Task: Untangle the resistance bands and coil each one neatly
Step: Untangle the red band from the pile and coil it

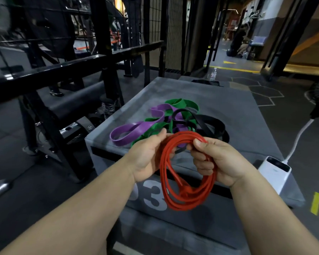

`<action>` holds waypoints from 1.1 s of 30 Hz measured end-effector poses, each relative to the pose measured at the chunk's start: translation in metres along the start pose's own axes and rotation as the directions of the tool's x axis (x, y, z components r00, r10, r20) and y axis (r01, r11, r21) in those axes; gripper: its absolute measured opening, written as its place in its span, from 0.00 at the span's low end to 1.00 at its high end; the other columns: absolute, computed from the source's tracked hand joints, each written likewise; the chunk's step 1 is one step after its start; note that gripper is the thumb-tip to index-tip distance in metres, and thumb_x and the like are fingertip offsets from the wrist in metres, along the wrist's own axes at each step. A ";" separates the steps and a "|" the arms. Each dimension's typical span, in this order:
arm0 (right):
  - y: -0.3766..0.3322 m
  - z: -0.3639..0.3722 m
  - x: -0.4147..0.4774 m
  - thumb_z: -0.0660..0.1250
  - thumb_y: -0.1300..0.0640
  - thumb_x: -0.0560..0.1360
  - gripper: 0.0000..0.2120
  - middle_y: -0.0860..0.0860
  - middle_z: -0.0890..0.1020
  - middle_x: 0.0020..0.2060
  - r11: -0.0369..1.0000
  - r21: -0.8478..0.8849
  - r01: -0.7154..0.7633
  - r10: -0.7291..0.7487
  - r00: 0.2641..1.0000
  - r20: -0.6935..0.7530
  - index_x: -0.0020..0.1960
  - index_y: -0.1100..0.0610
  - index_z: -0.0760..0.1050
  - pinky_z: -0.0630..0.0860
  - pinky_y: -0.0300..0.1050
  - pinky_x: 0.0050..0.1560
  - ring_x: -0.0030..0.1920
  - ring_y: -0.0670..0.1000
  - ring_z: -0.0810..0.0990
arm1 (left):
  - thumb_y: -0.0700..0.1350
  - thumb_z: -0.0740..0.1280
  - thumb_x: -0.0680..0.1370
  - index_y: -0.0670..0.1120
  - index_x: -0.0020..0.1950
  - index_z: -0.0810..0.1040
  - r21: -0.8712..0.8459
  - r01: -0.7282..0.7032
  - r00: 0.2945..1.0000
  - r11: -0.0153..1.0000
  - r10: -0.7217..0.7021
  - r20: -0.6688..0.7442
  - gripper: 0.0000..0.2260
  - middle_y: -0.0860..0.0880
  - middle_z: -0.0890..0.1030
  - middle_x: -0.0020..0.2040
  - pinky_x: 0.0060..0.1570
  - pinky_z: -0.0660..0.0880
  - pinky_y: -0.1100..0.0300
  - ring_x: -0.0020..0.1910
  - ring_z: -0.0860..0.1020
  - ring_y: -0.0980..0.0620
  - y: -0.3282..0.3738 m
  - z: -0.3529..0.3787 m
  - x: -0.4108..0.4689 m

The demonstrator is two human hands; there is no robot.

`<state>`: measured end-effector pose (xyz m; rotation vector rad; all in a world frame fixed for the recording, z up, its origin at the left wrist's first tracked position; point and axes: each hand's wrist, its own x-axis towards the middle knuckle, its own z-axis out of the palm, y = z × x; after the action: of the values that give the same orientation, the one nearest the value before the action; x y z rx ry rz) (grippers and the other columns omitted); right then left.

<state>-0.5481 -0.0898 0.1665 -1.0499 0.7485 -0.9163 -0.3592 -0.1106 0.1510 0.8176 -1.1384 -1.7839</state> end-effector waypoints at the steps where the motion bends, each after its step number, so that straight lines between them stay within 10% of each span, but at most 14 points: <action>1: -0.004 0.005 -0.001 0.69 0.53 0.74 0.10 0.48 0.68 0.25 1.000 -0.023 0.000 -0.001 1.000 -0.012 0.42 0.60 0.77 0.61 0.33 0.20 0.20 0.42 0.62 | 0.55 0.58 0.78 0.43 0.51 0.78 0.025 0.000 0.999 1.000 -0.001 0.041 0.17 0.49 0.78 0.34 0.34 0.75 0.63 0.33 0.75 0.55 0.004 0.001 -0.003; 11: -0.018 0.071 0.002 0.66 0.58 0.71 0.06 0.52 0.69 0.26 0.990 -0.063 0.129 -0.126 0.991 0.037 0.38 0.60 0.77 0.72 0.45 0.34 0.27 0.50 0.70 | 0.52 0.68 0.73 0.40 0.59 0.76 0.211 -0.153 0.987 0.965 0.158 -0.006 0.20 0.38 0.76 0.50 0.49 0.74 0.50 0.44 0.75 0.46 0.052 -0.015 -0.056; 20: -0.038 0.169 0.043 0.64 0.52 0.71 0.09 0.46 0.65 0.24 0.987 -0.017 0.163 -0.159 0.977 0.144 0.39 0.57 0.68 0.62 0.36 0.23 0.22 0.43 0.61 | 0.46 0.63 0.80 0.45 0.53 0.75 0.539 -0.277 0.914 0.796 0.392 -0.109 0.05 0.52 0.81 0.40 0.45 0.76 0.59 0.41 0.79 0.57 0.112 -0.052 -0.124; 28: -0.041 0.251 0.071 0.64 0.52 0.74 0.13 0.49 0.68 0.28 0.967 -0.091 0.239 -0.192 0.914 0.357 0.31 0.52 0.77 0.66 0.36 0.26 0.26 0.45 0.65 | 0.49 0.59 0.82 0.44 0.49 0.72 0.561 -0.310 0.724 0.768 0.573 -0.384 0.09 0.51 0.68 0.32 0.27 0.65 0.64 0.28 0.67 0.56 0.143 -0.079 -0.190; 33: -0.038 0.305 0.090 0.65 0.58 0.78 0.09 0.47 0.71 0.26 0.917 -0.190 0.350 -0.246 0.873 0.422 0.39 0.57 0.77 0.70 0.46 0.44 0.29 0.45 0.70 | 0.47 0.60 0.82 0.45 0.46 0.71 0.520 -0.394 0.572 0.758 0.645 -0.507 0.08 0.52 0.67 0.32 0.26 0.61 0.65 0.27 0.65 0.57 0.157 -0.093 -0.233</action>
<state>-0.2557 -0.0604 0.2945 -1.5640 0.3767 -0.8435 -0.1323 0.0289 0.2801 1.0643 -1.0542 -0.6646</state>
